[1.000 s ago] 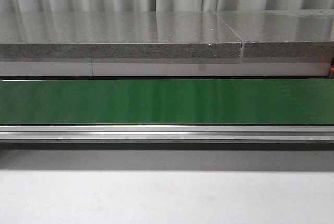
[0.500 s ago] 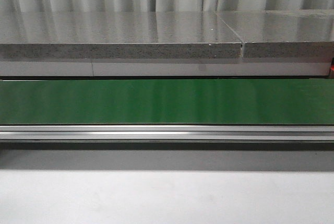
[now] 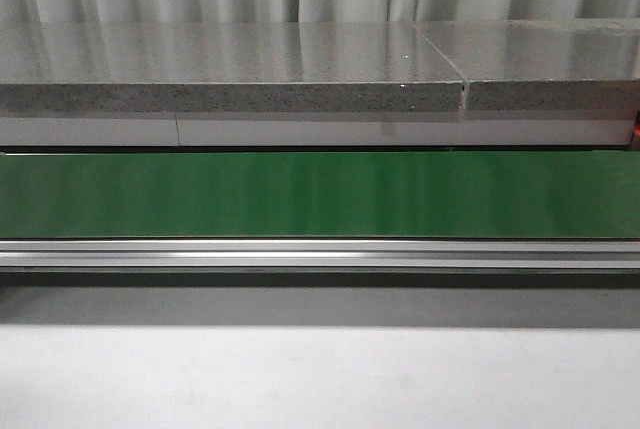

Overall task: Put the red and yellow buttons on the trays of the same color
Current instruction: 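Move the left gripper down over a red push-button and grasp it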

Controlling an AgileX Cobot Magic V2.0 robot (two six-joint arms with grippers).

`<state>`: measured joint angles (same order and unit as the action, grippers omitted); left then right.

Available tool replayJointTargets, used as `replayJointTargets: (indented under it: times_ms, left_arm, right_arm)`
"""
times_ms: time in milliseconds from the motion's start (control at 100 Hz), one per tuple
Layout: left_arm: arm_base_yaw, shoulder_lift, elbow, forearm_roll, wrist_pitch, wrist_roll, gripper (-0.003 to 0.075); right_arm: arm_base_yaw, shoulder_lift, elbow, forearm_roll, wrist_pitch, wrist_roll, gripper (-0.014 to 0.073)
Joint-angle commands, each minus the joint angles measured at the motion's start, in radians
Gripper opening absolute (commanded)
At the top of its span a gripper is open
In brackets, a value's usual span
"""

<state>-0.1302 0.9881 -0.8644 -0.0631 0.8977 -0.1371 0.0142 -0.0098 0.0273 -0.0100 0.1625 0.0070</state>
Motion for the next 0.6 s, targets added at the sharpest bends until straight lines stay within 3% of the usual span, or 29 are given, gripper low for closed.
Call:
replayJointTargets:
  times_ms: [0,290,590]
  left_arm:
    - [0.000,-0.008,-0.036,0.012,-0.039,-0.054,0.0670]
    - [0.003,-0.008,-0.036,0.355,-0.019,-0.393,0.0670]
    - [0.193,0.041,-0.029,0.350,-0.028,-0.409,0.0670]
  right_arm:
    - [0.001,-0.017,-0.011,-0.005,-0.082,0.001,-0.0068]
    - [0.001,-0.017,-0.011,-0.005,-0.082,0.001,-0.0068]
    - [0.001,-0.017,-0.011,-0.005,-0.082,0.001,-0.0068]
